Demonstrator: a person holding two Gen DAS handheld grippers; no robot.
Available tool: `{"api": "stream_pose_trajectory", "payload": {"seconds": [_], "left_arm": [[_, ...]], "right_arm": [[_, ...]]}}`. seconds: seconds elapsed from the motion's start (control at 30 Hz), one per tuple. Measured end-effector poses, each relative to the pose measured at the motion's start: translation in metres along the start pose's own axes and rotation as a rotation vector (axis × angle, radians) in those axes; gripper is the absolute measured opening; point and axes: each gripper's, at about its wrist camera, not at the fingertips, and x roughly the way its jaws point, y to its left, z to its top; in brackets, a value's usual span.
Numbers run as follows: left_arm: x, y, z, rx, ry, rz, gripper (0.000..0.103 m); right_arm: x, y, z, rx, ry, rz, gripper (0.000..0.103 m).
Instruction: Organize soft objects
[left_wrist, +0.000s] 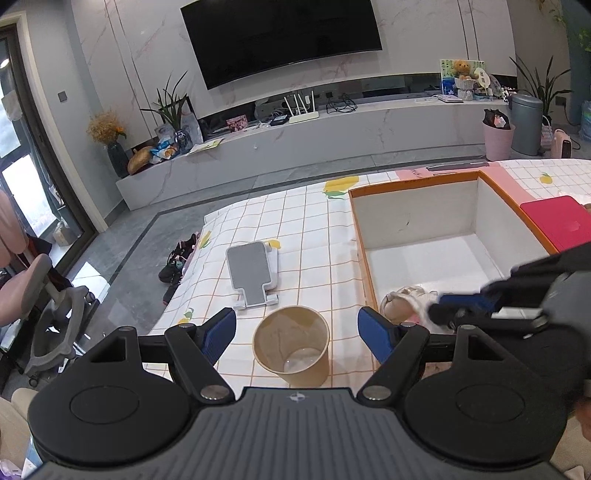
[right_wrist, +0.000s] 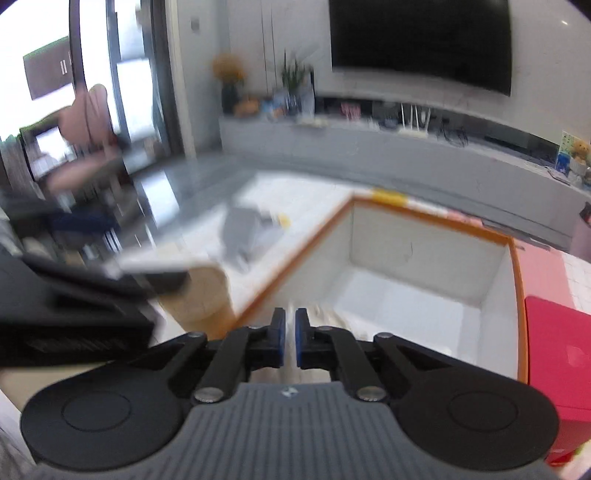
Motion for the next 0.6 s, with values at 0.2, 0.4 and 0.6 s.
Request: {"api": "stream_pose_trajectory", "payload": {"seconds": [0.2, 0.4, 0.6], "left_arm": [[-0.004, 0.021, 0.004, -0.076, -0.013, 0.014, 0.088], [-0.001, 0.022, 0.003, -0.091, 0.008, 0.008, 0.089], [-0.002, 0.018, 0.003, -0.076, 0.004, 0.011, 0.089]], "right_arm": [[0.043, -0.035, -0.021, 0.039, 0.244, -0.185, 0.001], [0.051, -0.05, -0.028, 0.098, 0.274, -0.173, 0.001], [0.018, -0.042, -0.015, 0.124, 0.186, -0.118, 0.004]]}}
